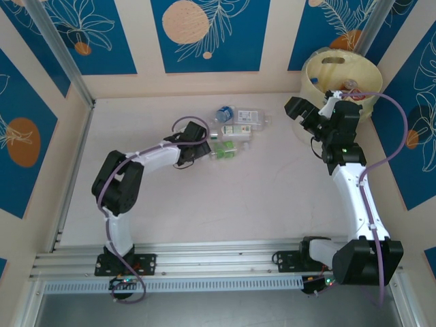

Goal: Put the plastic bottles in the bin

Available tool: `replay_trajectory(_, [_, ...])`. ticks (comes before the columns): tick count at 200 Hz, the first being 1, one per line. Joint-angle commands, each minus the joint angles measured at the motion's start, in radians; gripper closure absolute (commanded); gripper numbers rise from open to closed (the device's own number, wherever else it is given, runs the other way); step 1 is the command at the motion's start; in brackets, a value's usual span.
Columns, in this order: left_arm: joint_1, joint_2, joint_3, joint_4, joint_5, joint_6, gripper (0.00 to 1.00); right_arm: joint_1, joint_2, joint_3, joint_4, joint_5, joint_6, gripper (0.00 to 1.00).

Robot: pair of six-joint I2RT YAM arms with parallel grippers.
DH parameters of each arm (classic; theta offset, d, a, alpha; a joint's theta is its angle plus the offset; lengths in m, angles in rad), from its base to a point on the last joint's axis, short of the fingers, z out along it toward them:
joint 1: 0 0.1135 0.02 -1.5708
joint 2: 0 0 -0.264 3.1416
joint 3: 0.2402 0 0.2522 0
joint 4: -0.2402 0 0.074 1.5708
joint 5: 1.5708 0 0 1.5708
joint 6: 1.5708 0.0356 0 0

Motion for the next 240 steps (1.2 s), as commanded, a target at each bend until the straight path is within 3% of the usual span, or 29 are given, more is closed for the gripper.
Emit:
replay_trajectory(1, [-0.010, 0.034, 0.036, -0.060, -0.053, 0.004, 0.11, 0.005, -0.025, -0.013, -0.024, 0.018, -0.028, 0.00])
replay_trajectory(47, [-0.004, 0.039, 0.009, -0.073, -0.058, 0.043, 0.14, 0.006, -0.024, -0.012, -0.028, 0.020, -0.031, 0.00])
replay_trajectory(82, [-0.002, 0.096, 0.074, -0.053, -0.007, 0.207, 0.18, 0.006, -0.019, -0.012, -0.026, 0.020, -0.028, 0.00])
replay_trajectory(144, [0.002, 0.176, 0.178, -0.106, 0.012, 0.329, 0.40, 0.006, -0.028, -0.010, -0.049, 0.029, -0.036, 0.01])
replay_trajectory(209, [0.013, 0.032, -0.015, -0.008, -0.022, 0.340, 0.69, 0.008, -0.022, -0.025, -0.033, 0.046, -0.023, 0.00])
replay_trajectory(240, [0.024, -0.084, -0.110, 0.038, -0.026, 0.324, 0.96, 0.009, -0.019, -0.036, -0.029, 0.068, -0.020, 0.00])
